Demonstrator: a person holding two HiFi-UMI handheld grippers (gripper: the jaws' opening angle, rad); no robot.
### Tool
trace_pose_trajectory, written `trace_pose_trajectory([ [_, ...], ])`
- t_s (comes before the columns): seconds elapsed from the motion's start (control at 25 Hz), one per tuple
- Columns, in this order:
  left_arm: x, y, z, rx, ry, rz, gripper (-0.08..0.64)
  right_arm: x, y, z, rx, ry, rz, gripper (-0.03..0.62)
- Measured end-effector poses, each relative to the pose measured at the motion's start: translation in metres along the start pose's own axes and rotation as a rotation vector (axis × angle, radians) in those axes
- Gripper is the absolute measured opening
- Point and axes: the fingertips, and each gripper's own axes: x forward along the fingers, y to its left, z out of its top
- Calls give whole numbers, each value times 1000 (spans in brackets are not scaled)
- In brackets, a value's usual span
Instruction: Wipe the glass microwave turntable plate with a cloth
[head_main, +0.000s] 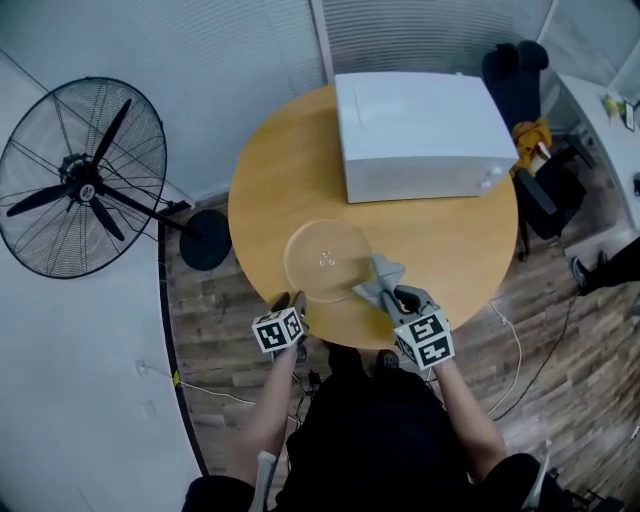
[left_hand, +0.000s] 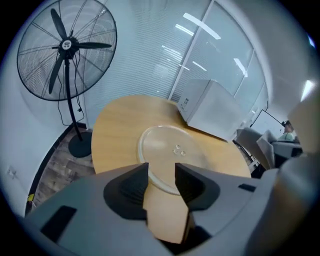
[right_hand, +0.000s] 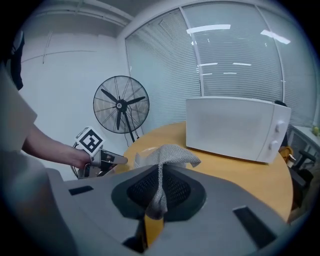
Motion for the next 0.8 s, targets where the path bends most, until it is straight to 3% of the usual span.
trace_pose_trajectory([
  [0.36, -92, -100, 25, 82, -252, -77, 146, -52, -7, 22, -44, -121, 43, 25],
  [0.8, -191, -156, 25, 114, -394, -134, 71, -112, 26, 53, -102, -274, 157, 25],
])
